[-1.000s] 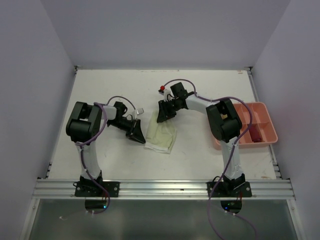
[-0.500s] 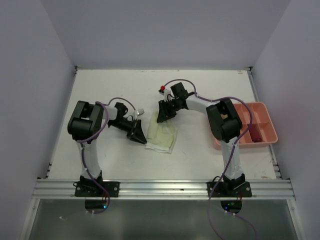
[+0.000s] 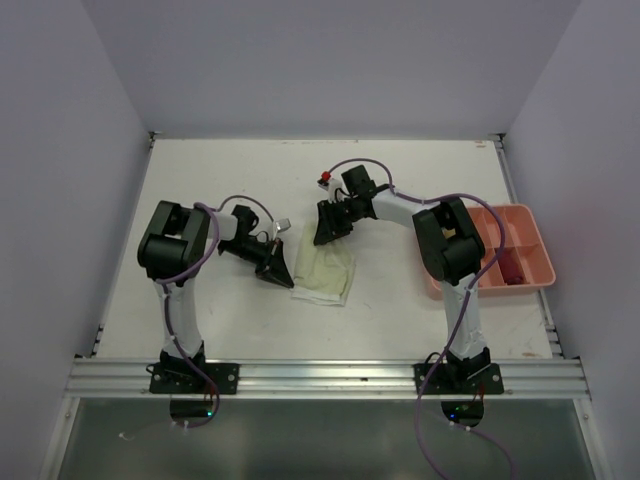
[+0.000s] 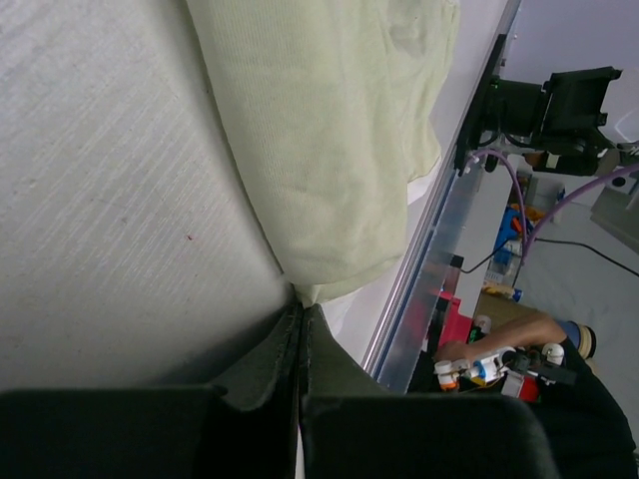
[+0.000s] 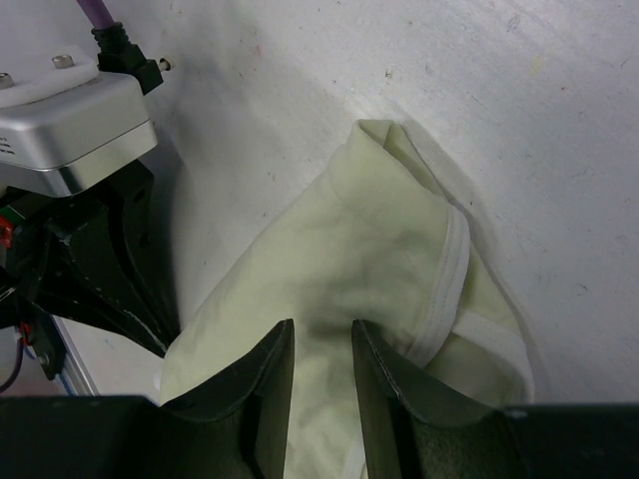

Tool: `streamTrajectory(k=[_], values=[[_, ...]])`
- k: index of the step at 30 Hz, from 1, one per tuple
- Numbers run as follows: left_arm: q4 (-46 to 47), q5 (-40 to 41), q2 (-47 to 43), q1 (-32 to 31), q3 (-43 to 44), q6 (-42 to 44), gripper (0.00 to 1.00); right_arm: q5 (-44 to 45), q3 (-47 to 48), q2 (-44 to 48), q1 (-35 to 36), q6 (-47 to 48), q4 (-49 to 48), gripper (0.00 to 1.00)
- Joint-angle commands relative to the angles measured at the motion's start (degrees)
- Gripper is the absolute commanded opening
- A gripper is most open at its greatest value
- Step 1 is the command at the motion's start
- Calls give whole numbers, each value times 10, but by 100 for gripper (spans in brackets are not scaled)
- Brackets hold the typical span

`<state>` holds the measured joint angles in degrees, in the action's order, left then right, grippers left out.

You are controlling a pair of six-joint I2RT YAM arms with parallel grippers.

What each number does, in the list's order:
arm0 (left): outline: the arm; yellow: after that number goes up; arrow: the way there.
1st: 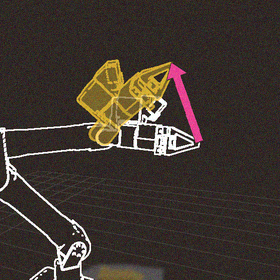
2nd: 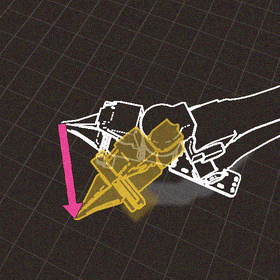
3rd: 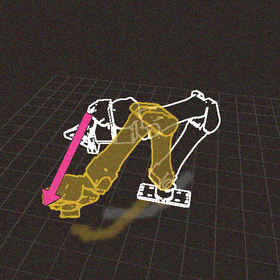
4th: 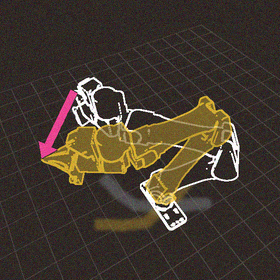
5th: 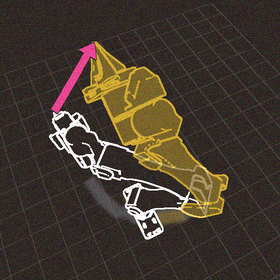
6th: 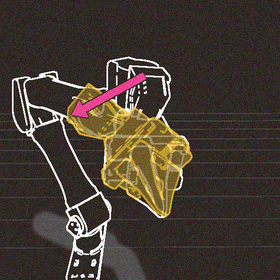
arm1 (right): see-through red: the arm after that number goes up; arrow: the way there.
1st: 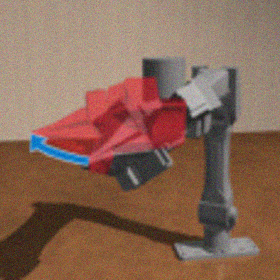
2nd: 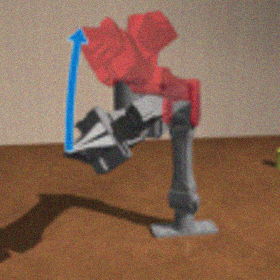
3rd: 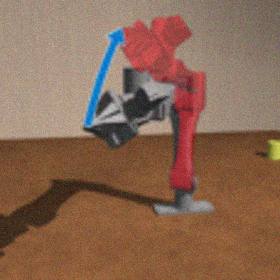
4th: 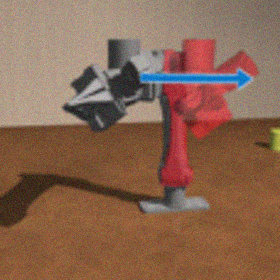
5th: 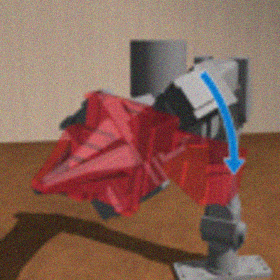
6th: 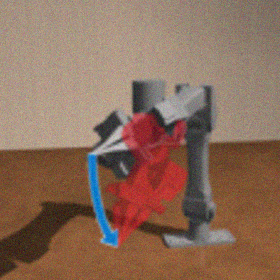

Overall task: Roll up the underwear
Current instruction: Fold the underwear

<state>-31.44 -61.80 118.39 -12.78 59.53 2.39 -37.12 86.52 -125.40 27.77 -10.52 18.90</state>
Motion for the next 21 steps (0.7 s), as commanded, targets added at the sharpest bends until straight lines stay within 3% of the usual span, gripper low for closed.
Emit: streamTrajectory(k=[1, 14, 21], values=[[36, 109, -8, -2, -13, 55, 0, 69, -14, -12, -11, 15, 21, 36], [-61, 88, 6, -10, -10, 124, 0, 130, -14, -24, -33, -5, 31, 35], [-70, 85, 7, -18, -6, 133, 1, 108, -18, -20, -36, -15, 29, 35]])
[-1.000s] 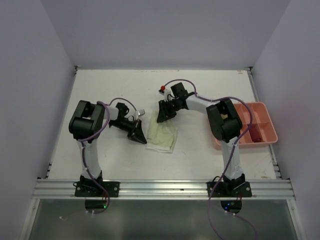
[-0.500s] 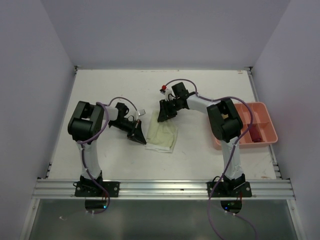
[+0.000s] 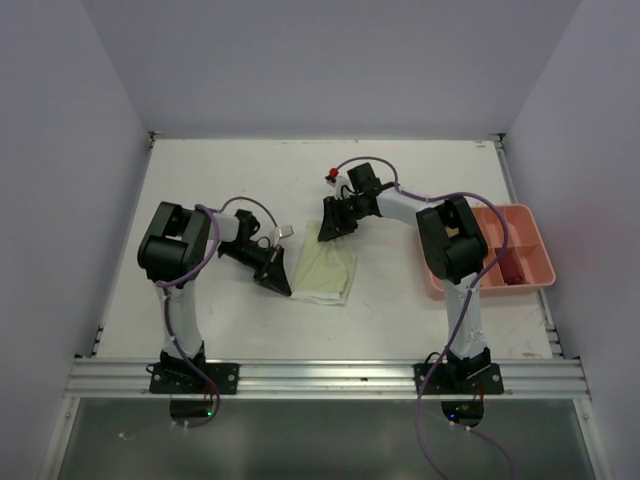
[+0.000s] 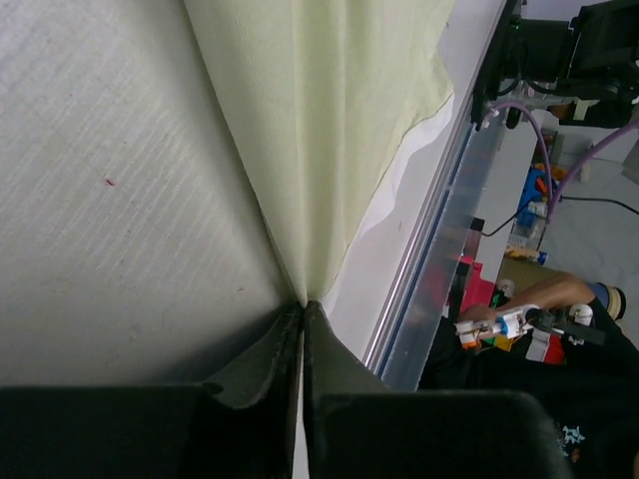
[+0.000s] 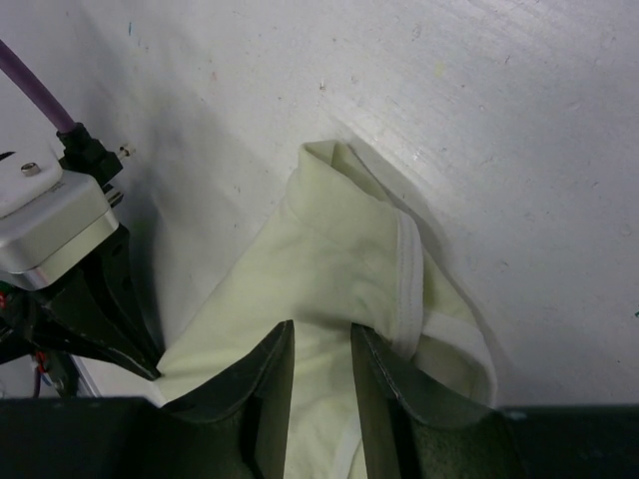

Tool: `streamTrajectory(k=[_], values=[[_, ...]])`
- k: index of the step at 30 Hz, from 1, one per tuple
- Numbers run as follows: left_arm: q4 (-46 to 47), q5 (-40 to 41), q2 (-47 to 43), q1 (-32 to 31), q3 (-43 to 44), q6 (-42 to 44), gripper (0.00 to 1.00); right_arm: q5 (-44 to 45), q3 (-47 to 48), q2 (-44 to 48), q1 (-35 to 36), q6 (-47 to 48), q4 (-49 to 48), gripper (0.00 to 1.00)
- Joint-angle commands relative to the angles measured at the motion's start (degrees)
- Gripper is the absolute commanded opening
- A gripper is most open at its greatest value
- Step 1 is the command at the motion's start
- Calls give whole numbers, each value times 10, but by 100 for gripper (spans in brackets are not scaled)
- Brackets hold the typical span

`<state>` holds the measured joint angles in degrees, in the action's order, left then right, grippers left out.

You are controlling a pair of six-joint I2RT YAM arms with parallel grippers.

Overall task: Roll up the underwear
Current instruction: Fold the underwear

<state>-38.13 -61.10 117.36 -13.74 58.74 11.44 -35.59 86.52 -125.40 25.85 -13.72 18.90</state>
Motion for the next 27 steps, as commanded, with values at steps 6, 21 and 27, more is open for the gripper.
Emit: streamTrajectory(k=[6, 21, 27], values=[[26, 86, -7, 15, 21, 15, 31, 80, -55, 19, -17, 4, 27, 36], [99, 91, -107, -33, 123, -32, 31, -3, -30, 180, -47, 33, 73, 43], [143, 88, -59, -96, 78, -76, 29, -14, 8, 157, -95, 44, 89, 42]])
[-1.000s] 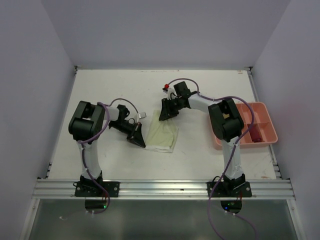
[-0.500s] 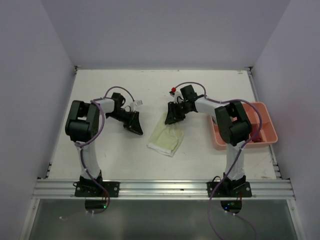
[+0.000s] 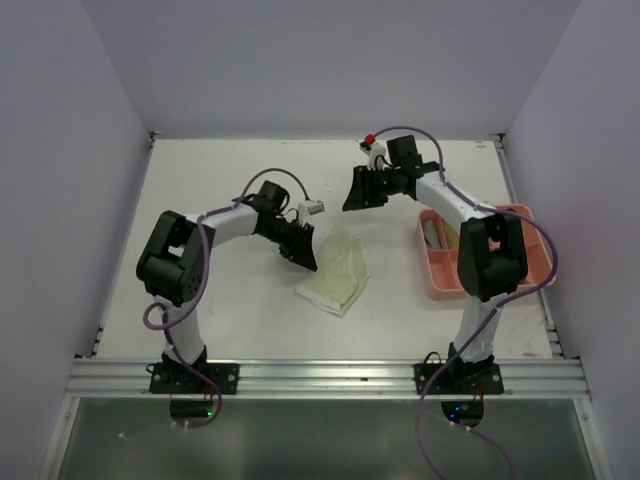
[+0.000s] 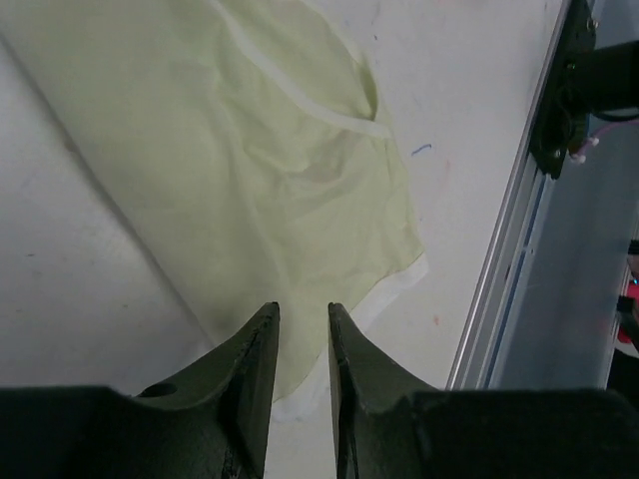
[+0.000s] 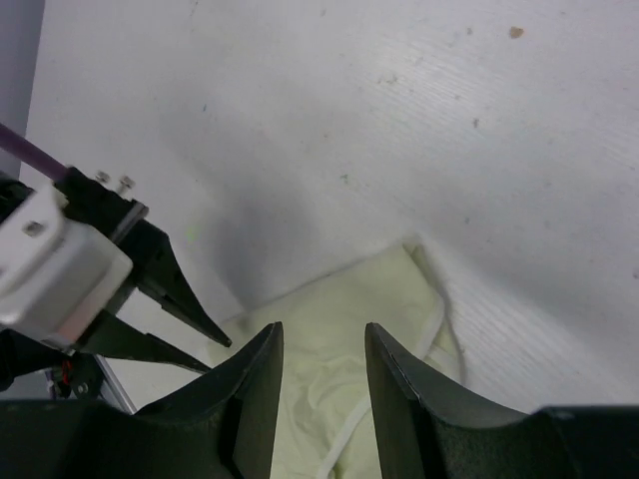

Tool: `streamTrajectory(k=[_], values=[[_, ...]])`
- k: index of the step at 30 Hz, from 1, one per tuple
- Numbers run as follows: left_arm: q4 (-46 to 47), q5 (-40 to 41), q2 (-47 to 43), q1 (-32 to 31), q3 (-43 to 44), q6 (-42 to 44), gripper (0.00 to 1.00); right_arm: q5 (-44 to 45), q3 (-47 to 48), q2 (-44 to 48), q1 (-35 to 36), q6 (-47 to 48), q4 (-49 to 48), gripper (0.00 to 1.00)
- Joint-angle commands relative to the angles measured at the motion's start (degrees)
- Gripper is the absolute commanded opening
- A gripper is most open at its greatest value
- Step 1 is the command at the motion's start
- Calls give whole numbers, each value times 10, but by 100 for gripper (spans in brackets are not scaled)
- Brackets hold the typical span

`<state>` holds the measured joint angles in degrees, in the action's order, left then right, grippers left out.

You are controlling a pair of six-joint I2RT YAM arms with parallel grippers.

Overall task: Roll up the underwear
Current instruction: Fold the underwear

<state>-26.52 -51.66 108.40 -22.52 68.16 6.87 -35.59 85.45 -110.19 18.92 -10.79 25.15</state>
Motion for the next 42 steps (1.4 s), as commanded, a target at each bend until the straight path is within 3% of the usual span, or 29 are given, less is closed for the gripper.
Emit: streamTrajectory(k=[1, 6, 9, 13, 16, 20, 23, 25, 29, 31, 33, 38, 42], values=[[11, 6, 41, -9, -12, -21, 29, -14, 28, 2, -30, 17, 34, 42], [-89, 102, 102, -8, 80, 64, 27, -20, 41, -5, -41, 55, 54, 41], [-175, 166, 148, -2, 162, 166, 27, -20, 43, -9, -41, 70, 68, 41], [-299, 245, 218, 22, 288, 365, 31, -30, 35, -13, -42, 82, 79, 40], [-300, 273, 211, 32, 320, 468, 35, -42, 28, -13, -42, 83, 77, 38], [-254, 246, 167, 35, 325, 531, 41, -42, 29, -13, -42, 88, 75, 33], [-243, 164, 107, 36, 313, 546, 48, -40, 33, -18, -42, 89, 76, 31], [-212, 122, 46, 35, 262, 550, 52, -45, 36, -20, -42, 91, 75, 29], [-160, 124, -35, 13, 159, 538, 47, -55, 38, -27, -42, 86, 56, 27], [-121, 110, -52, 11, 118, 478, 36, -68, 46, -36, -41, 68, 29, 26], [-120, 80, -44, 13, 108, 446, 33, -83, 51, -59, -37, 24, 6, 24], [44, -91, -23, 39, 27, 184, 34, -141, 31, -100, -11, -100, -117, 24], [234, -130, -2, 45, -51, -63, 36, -140, 30, -141, 6, -150, -174, 25]])
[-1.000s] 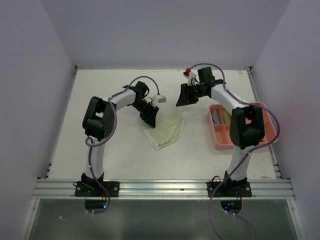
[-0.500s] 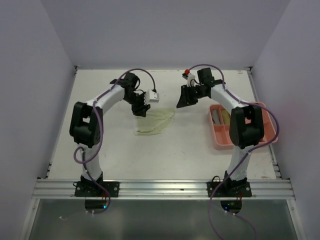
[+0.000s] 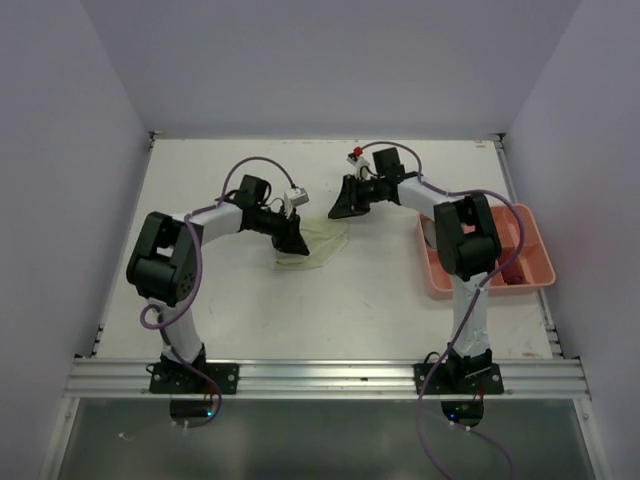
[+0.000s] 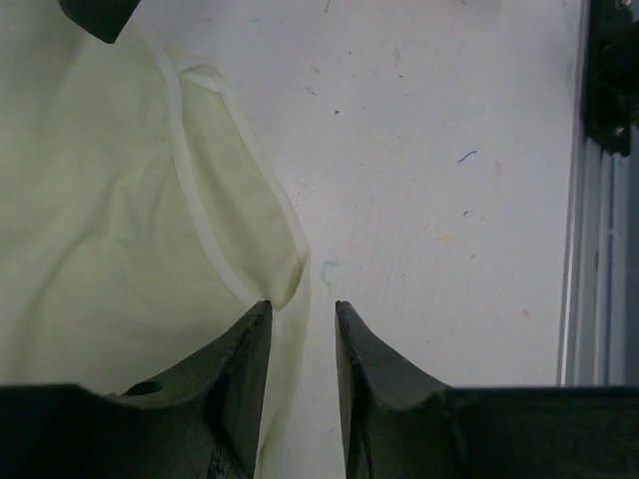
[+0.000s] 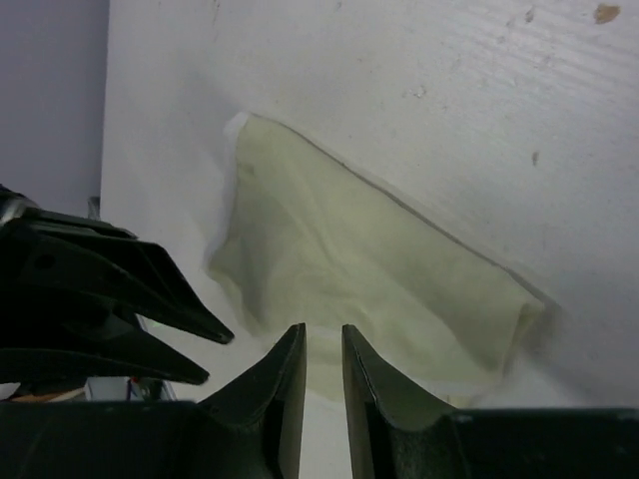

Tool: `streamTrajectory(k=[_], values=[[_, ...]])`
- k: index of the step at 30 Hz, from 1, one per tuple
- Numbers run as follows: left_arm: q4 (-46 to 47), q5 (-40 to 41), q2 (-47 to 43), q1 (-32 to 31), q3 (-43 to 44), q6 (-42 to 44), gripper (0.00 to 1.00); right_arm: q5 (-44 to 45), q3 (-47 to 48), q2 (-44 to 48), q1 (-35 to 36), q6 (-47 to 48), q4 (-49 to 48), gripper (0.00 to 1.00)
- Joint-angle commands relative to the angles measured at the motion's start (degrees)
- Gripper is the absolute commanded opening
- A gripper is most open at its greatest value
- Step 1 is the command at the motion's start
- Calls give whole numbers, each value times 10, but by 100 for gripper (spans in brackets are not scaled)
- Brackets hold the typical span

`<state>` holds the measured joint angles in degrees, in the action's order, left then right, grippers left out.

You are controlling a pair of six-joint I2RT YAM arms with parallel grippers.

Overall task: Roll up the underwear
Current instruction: Fold the underwear

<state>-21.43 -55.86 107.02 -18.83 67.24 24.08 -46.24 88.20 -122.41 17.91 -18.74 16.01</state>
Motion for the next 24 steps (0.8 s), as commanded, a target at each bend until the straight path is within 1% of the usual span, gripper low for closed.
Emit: streamTrajectory(k=[1, 3, 4, 6, 7, 9, 12, 13, 16, 19, 22, 24], values=[[226, -84, 20, 12, -52, -262, 36, -25, 5, -34, 17, -72, -80, 26], [215, -67, 49, 26, -56, -271, 36, -9, 1, -48, 18, -73, -82, 26], [190, -65, 59, 38, -57, -272, 36, -2, -8, -55, 18, -66, -77, 26], [168, -44, 87, 49, -57, -276, 36, 10, -16, -62, 18, -56, -56, 26], [139, -48, 96, 60, -54, -265, 36, 16, -28, -64, 18, -46, -36, 26], [112, -46, 118, 67, -57, -257, 35, 24, -57, -59, 18, -37, -23, 26], [90, -59, 124, 75, -78, -243, 35, 29, -102, -28, 18, -26, -13, 26], [81, -78, 123, 73, -84, -238, 35, 27, -114, -19, 17, -21, -12, 26], [46, -100, 103, 65, -104, -200, 36, 26, -145, 19, 17, -7, 6, 27], [-2, -135, 75, 58, -110, -159, 41, 16, -154, 57, 18, 22, 38, 30], [-49, -141, 26, 56, -98, -110, 46, -4, -142, 99, 18, 39, 60, 35], [-77, -125, -20, 55, -73, -76, 49, -20, -128, 130, 18, 39, 63, 37]])
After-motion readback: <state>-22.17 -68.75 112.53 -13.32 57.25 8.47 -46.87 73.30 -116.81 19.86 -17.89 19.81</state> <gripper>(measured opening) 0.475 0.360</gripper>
